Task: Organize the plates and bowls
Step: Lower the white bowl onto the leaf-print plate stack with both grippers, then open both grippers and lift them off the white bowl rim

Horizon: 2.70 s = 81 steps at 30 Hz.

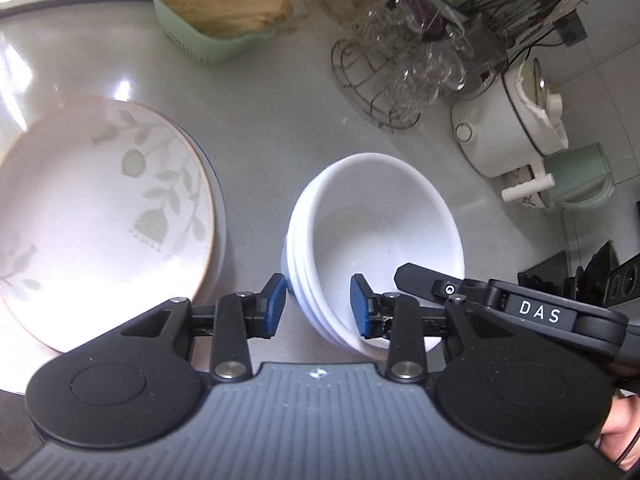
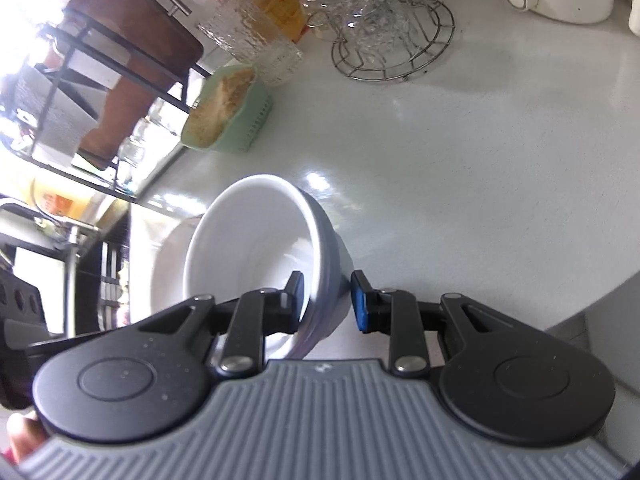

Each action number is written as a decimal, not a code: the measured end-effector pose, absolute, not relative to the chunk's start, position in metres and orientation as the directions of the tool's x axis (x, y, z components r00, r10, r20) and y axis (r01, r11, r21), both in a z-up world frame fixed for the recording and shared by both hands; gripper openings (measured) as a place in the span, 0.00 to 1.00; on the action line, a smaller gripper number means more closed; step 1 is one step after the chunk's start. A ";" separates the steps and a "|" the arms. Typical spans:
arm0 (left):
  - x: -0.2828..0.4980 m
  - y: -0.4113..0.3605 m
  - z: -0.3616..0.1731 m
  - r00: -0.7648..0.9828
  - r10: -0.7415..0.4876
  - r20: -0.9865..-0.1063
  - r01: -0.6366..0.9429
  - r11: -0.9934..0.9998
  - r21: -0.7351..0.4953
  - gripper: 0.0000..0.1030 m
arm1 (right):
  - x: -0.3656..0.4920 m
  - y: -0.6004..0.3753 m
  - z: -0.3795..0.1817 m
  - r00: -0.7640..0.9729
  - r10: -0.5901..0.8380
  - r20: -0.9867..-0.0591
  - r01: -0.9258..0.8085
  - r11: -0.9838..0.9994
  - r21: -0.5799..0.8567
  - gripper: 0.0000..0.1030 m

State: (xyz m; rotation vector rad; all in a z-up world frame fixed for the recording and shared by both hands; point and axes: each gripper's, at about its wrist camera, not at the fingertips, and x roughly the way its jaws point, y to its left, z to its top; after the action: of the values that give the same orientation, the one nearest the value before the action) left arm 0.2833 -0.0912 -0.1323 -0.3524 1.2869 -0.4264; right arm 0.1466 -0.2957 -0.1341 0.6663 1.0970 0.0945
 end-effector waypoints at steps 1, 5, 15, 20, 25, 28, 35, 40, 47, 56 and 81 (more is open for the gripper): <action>0.283 -0.088 -0.127 0.227 -0.492 -0.841 0.111 0.871 -0.479 0.38 | 0.147 -0.293 -0.132 0.475 0.392 -0.787 0.250 0.798 0.549 0.28; 0.285 -0.075 -0.114 0.247 -0.488 -0.837 0.119 0.873 -0.473 0.38 | 0.148 -0.280 -0.121 0.491 0.397 -0.776 0.237 0.796 0.557 0.28; 0.293 -0.023 -0.097 0.284 -0.524 -0.803 0.047 0.844 -0.534 0.38 | 0.160 -0.249 -0.100 0.534 0.419 -0.734 0.213 0.773 0.597 0.28; 0.290 0.013 -0.095 0.318 -0.514 -0.797 0.005 0.841 -0.541 0.38 | 0.169 -0.220 -0.098 0.527 0.446 -0.723 0.172 0.777 0.605 0.28; 0.294 0.045 -0.106 0.311 -0.509 -0.802 -0.016 0.841 -0.540 0.39 | 0.181 -0.190 -0.104 0.493 0.459 -0.739 0.140 0.796 0.589 0.28; 0.295 0.058 -0.114 0.313 -0.496 -0.810 -0.037 0.846 -0.532 0.39 | 0.188 -0.176 -0.111 0.465 0.464 -0.754 0.132 0.806 0.578 0.28; 0.307 0.073 -0.138 0.318 -0.456 -0.831 -0.089 0.858 -0.505 0.39 | 0.204 -0.148 -0.134 0.369 0.446 -0.815 0.107 0.851 0.514 0.28; 0.314 0.072 -0.160 0.289 -0.430 -0.855 -0.090 0.877 -0.472 0.39 | 0.214 -0.139 -0.148 0.339 0.420 -0.842 0.080 0.879 0.471 0.28; 0.318 0.069 -0.178 0.274 -0.412 -0.869 -0.100 0.886 -0.452 0.39 | 0.220 -0.142 -0.161 0.326 0.427 -0.843 0.075 0.878 0.474 0.28; 0.319 0.056 -0.175 0.303 -0.371 -0.878 -0.049 0.914 -0.403 0.40 | 0.224 -0.143 -0.167 0.316 0.428 -0.846 0.050 0.884 0.466 0.29; 0.298 0.082 -0.103 0.419 -0.370 -0.829 0.085 0.925 -0.369 0.51 | 0.198 -0.131 -0.106 0.501 0.313 -0.807 -0.004 0.933 0.360 0.29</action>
State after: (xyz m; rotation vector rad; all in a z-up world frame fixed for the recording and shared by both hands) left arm 0.2981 0.0815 -0.1031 -0.2896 1.1056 -0.2897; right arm 0.1981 -0.1308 -0.1060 0.3314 1.0329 0.1963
